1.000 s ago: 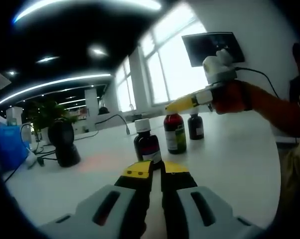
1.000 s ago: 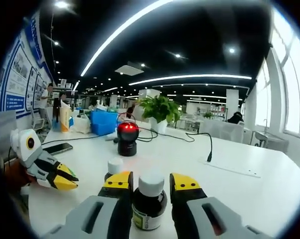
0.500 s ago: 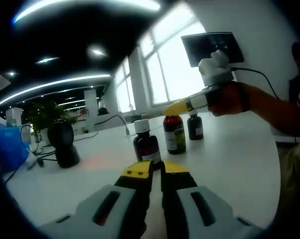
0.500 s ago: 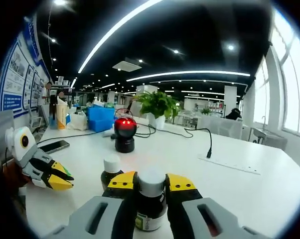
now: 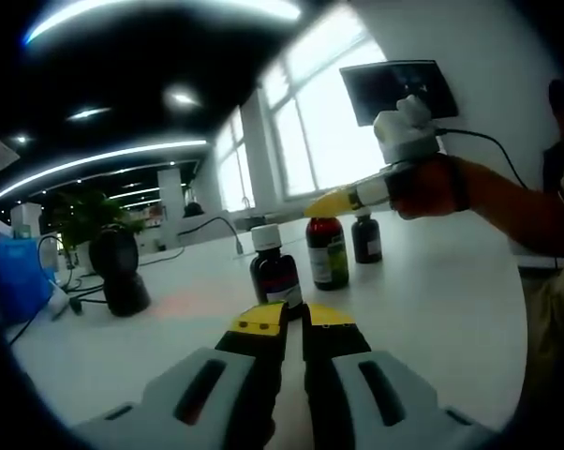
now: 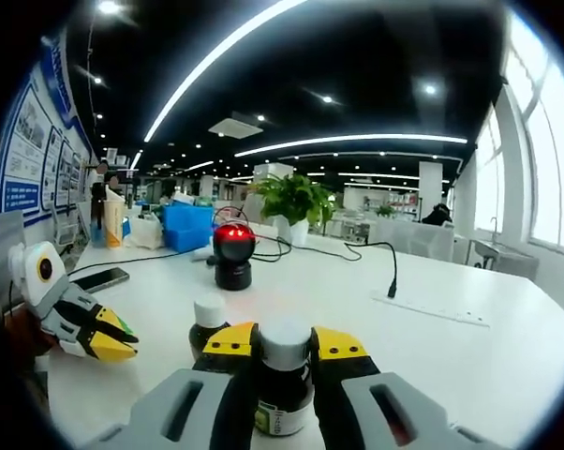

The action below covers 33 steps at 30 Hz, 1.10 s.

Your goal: Rotate the medicine bottle to make it face forward pick up the medicine bottle inspect the drug traceability code place the medicine on the table

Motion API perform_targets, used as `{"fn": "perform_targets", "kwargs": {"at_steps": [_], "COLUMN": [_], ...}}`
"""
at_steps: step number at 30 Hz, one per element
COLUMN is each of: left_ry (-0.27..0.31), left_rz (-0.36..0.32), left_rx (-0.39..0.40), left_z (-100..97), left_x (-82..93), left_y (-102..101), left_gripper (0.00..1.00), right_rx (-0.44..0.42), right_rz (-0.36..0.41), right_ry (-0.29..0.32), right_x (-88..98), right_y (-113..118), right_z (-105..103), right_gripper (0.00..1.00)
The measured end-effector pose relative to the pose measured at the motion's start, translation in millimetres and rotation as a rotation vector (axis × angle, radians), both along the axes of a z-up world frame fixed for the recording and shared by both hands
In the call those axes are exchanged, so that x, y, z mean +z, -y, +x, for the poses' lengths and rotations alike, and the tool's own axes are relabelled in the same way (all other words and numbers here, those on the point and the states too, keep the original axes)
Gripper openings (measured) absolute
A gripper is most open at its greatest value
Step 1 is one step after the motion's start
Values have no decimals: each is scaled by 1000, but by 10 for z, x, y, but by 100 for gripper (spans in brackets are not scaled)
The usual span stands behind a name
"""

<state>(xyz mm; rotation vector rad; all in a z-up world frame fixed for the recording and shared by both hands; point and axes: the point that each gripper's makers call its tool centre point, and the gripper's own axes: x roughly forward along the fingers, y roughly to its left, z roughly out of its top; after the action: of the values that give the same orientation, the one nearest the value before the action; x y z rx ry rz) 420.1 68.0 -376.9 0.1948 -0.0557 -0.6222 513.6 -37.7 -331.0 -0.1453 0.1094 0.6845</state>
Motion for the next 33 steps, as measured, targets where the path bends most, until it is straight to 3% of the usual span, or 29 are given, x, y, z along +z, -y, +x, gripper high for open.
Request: {"fn": "perform_targets", "kwargs": {"at_steps": [33], "left_ry": [-5], "left_rz": [0], "left_rx": [2], "left_z": [-3], "left_x": [-8], "left_y": [-3], "left_gripper": [0], "right_rx": [-4], "right_rz": [37], "right_ry": [-9], "right_x": [-1], "right_y": [4], "right_z": [-86], "right_gripper": [17]}}
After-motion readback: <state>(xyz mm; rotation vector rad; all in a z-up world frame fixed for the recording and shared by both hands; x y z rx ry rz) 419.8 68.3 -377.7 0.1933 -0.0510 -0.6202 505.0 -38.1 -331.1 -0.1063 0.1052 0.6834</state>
